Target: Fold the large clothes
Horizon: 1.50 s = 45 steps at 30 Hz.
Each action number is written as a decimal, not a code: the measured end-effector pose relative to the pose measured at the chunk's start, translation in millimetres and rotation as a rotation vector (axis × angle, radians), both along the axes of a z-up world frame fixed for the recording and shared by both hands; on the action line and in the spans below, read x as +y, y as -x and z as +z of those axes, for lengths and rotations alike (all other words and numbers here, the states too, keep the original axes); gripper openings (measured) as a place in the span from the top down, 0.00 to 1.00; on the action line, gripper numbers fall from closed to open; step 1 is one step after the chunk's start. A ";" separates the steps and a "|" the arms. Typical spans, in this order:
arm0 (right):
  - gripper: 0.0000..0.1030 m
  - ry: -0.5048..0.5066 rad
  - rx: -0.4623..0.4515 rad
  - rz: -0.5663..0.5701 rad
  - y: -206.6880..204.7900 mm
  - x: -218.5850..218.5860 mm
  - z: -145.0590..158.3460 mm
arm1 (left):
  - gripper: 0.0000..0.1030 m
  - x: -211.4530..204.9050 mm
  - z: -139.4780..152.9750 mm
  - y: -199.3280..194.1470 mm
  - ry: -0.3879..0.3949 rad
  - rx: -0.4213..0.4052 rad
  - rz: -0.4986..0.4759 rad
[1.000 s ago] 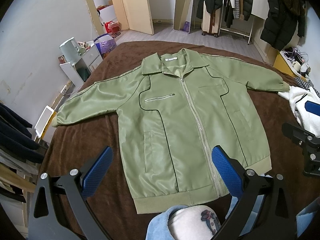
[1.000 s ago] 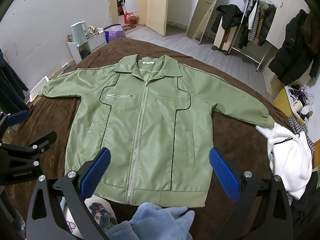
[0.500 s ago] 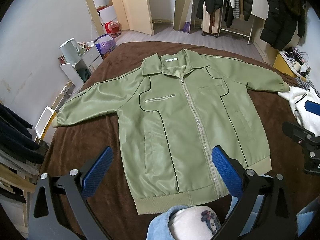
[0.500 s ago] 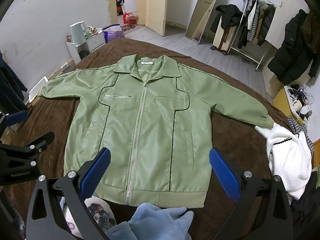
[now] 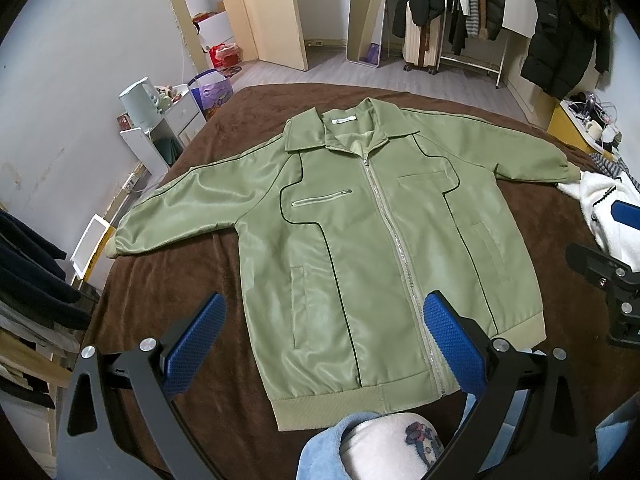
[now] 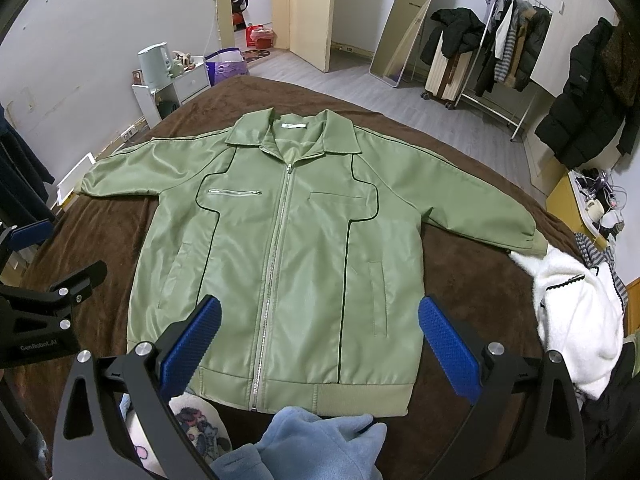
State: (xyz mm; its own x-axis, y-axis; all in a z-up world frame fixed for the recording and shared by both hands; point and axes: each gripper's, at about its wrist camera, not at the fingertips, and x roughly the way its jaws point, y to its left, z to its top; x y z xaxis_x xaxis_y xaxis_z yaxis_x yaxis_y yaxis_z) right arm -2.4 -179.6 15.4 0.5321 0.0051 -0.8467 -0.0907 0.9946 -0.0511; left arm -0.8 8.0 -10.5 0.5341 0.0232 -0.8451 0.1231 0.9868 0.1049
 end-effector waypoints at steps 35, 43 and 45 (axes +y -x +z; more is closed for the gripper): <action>0.06 -0.095 0.012 -0.165 -42.0 -82.8 -25.9 | 0.06 -59.6 -16.3 -67.3 -0.009 0.026 -0.115; 0.06 -0.107 -0.011 -0.277 -80.1 -145.9 -41.7 | 0.06 -115.5 -37.4 -124.2 -0.027 0.025 -0.199; 0.06 -0.123 -0.012 -0.309 -90.6 -164.1 -48.0 | 0.06 -133.5 -44.5 -139.7 -0.032 0.031 -0.225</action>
